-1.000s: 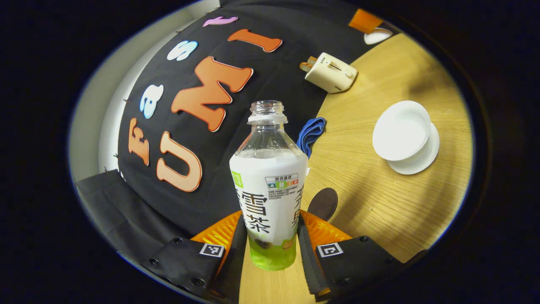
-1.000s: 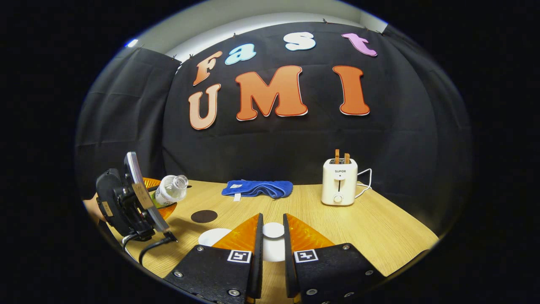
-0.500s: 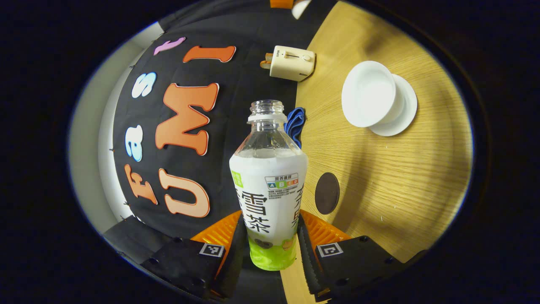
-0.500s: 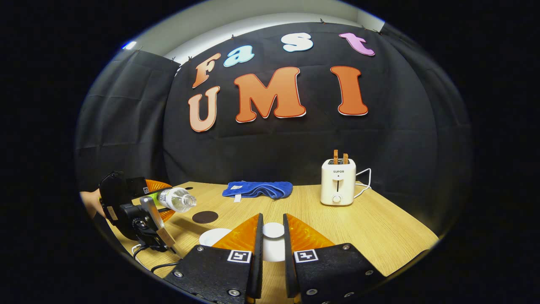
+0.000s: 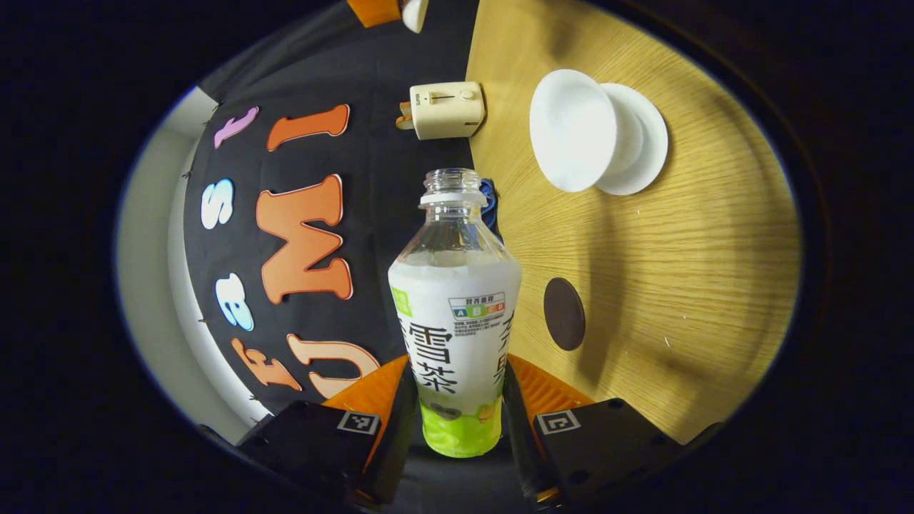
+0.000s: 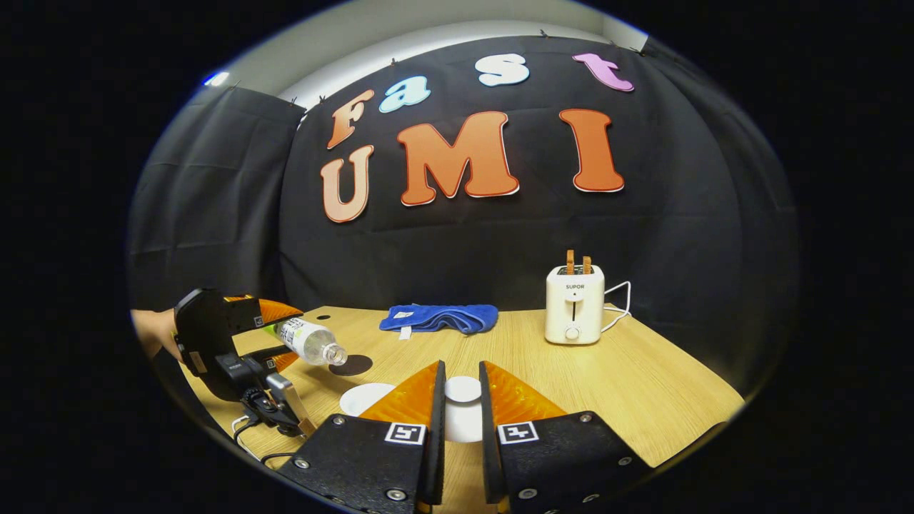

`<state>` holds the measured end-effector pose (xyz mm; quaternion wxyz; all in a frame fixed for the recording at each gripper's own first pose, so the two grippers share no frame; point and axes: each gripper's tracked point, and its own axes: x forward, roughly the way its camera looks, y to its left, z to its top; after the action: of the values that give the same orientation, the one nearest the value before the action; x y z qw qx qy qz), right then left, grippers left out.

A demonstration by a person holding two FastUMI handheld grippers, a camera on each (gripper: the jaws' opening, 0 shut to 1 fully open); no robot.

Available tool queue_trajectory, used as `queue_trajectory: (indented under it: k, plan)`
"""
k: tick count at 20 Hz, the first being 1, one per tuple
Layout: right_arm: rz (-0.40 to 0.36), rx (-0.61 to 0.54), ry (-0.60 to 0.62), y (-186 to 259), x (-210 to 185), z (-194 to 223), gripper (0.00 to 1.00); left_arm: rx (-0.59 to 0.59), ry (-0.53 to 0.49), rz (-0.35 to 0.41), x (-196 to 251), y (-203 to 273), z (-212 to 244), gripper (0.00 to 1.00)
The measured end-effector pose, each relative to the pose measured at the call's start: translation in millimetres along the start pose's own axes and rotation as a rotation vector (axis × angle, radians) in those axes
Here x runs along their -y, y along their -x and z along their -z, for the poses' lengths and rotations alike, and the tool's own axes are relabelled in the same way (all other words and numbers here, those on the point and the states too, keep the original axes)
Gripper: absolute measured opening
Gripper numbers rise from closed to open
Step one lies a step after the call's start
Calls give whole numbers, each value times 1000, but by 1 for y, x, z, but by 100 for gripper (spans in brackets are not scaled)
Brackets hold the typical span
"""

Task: Open the teacup lid with one hand, grasp the water bottle and pour water into the teacup with the other hand; after pouring, place the water bottle on the coaster and then close the teacup lid.

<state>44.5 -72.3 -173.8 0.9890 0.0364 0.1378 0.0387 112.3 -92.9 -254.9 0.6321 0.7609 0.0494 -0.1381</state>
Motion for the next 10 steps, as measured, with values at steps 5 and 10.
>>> queue_trajectory:
  k: [5,10]
  plan:
    - [2,-2,0,0,2,2,23,9,-64,-7,-6,0,-1,64]
    - [4,-5,10,0,2,3,23,19,-88,-19,-10,0,-2,65]
